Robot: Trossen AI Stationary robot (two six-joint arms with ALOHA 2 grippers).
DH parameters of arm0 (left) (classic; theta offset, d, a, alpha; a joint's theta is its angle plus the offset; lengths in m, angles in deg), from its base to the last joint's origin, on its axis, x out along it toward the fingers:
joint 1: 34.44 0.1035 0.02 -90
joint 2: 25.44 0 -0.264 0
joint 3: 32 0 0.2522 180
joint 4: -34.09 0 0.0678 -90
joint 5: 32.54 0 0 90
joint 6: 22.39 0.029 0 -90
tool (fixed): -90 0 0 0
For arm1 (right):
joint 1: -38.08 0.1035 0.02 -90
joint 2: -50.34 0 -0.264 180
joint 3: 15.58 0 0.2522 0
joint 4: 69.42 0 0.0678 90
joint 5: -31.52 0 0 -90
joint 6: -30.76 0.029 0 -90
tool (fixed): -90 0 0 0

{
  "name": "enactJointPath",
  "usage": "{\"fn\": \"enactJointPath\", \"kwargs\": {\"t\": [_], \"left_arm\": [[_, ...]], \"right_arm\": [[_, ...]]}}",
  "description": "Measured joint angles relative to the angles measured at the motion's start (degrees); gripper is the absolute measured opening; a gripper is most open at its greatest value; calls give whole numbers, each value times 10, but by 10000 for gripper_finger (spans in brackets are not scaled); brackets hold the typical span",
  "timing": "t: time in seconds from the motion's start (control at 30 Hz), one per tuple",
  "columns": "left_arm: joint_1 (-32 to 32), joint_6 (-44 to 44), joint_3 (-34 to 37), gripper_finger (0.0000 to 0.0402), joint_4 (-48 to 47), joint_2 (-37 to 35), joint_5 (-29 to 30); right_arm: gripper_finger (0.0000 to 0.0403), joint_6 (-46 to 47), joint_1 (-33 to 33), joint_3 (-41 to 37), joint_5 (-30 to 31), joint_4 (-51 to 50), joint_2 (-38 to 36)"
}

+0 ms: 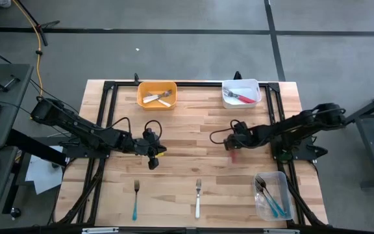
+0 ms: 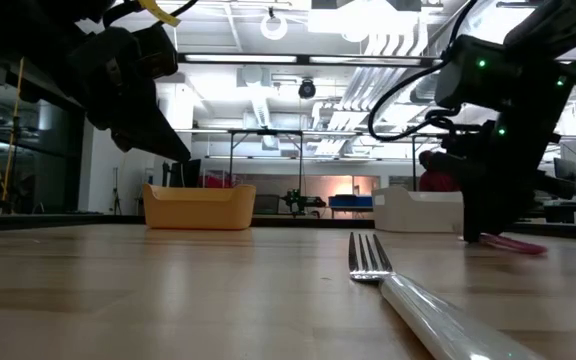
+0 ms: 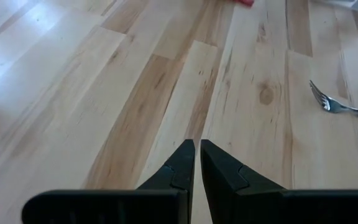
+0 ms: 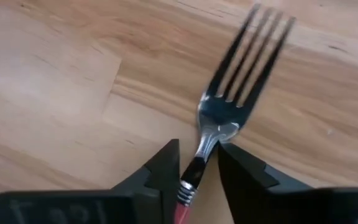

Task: Sort silverware by color (type)
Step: Put the pink fork into the white bin

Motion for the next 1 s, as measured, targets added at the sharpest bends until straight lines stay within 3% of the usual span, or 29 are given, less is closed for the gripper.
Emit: {"fn": "enactJointPath", "kwargs": {"t": [0.2, 0.5, 0.7, 0.8, 1.0], "left_arm": [[0, 6, 0, 19, 0, 0, 5], [0, 15, 0, 19, 0, 0, 5], [0, 15, 0, 19, 0, 0, 5], [0, 17, 0, 19, 0, 0, 5], [0, 23, 0, 19, 0, 0, 5]], "right_arm": [[58, -53, -25, 0, -40, 0, 0], [61, -227, -71, 18, -106, -14, 2], [23, -342, -90, 58, -141, -48, 5], [9, -390, -94, 87, -144, -74, 5], [17, -473, -105, 164, -124, -133, 4]]}}
